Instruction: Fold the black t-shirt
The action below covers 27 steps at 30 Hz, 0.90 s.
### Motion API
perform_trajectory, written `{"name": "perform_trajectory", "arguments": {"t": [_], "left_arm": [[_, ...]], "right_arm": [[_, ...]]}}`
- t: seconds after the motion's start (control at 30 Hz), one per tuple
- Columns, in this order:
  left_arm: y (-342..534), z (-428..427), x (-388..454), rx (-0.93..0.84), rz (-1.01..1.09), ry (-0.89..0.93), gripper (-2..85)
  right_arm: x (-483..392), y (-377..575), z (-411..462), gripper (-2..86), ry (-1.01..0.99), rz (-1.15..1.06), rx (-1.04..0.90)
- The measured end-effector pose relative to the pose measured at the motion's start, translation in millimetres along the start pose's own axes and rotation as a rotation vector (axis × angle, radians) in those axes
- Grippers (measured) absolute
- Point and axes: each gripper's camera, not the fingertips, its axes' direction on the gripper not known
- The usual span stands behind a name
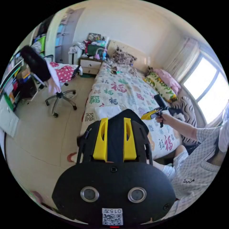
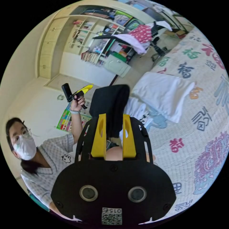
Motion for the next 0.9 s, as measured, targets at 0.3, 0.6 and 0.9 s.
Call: {"name": "perform_trajectory", "arguments": {"t": [0.3,0.6,0.9], "left_arm": [[190,-30,17,0.169,-0.307,-0.094,12.8],[226,7,111,0.256,-0.24,0.008,15.9],[222,84,285,0.152,0.064,0.014,16.0]], "right_arm": [[-37,51,13,3.4,-0.136,0.012,0.008],[-156,175,-83,1.0,-0.392,-0.299,0.269],[-267,365,-175,0.8,-0.21,-0.532,0.42]]}}
